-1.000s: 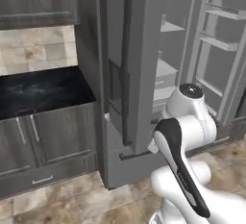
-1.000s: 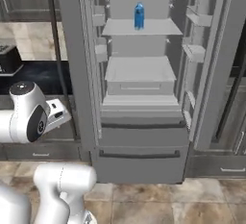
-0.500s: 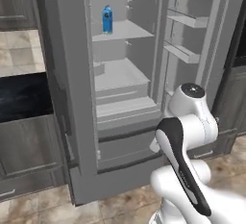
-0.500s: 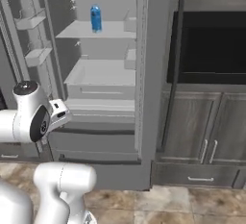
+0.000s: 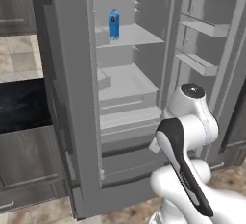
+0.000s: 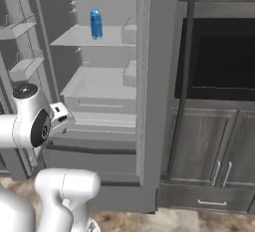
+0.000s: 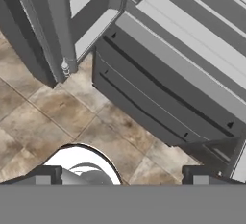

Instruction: Take a sugar cube from the saucer and place it inside the coffee. Then, grab milk from the fridge and place it next to the coffee on the counter to sweeten the coffee.

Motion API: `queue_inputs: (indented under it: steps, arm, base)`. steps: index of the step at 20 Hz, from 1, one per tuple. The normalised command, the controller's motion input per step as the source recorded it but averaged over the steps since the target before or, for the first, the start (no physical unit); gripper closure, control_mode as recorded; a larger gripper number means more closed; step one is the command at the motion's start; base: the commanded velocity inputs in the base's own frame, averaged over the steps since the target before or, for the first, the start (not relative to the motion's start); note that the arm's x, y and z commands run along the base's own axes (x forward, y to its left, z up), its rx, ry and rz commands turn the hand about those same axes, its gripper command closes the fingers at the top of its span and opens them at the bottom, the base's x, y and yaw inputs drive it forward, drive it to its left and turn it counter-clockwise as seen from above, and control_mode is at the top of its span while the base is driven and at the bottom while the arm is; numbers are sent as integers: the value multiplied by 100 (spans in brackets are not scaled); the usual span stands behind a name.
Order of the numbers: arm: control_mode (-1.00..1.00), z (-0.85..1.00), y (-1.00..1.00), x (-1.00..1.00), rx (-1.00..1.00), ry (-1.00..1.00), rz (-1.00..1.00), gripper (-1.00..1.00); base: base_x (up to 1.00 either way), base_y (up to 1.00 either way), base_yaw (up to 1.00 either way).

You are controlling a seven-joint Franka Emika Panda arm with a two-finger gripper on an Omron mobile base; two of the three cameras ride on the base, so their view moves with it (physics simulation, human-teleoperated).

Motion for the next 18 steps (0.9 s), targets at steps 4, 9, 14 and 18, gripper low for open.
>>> queue_inputs:
  steps: [4, 9, 14, 18]
  arm:
    - [100, 0, 0, 0, 0, 0, 0, -100]
    - [100, 0, 0, 0, 0, 0, 0, -100]
    - [100, 0, 0, 0, 0, 0, 0, -100]
    - [100, 0, 0, 0, 0, 0, 0, -100]
  base:
    - [68, 7, 0]
    - [54, 10, 0]
    - [53, 19, 0]
    - [58, 10, 0]
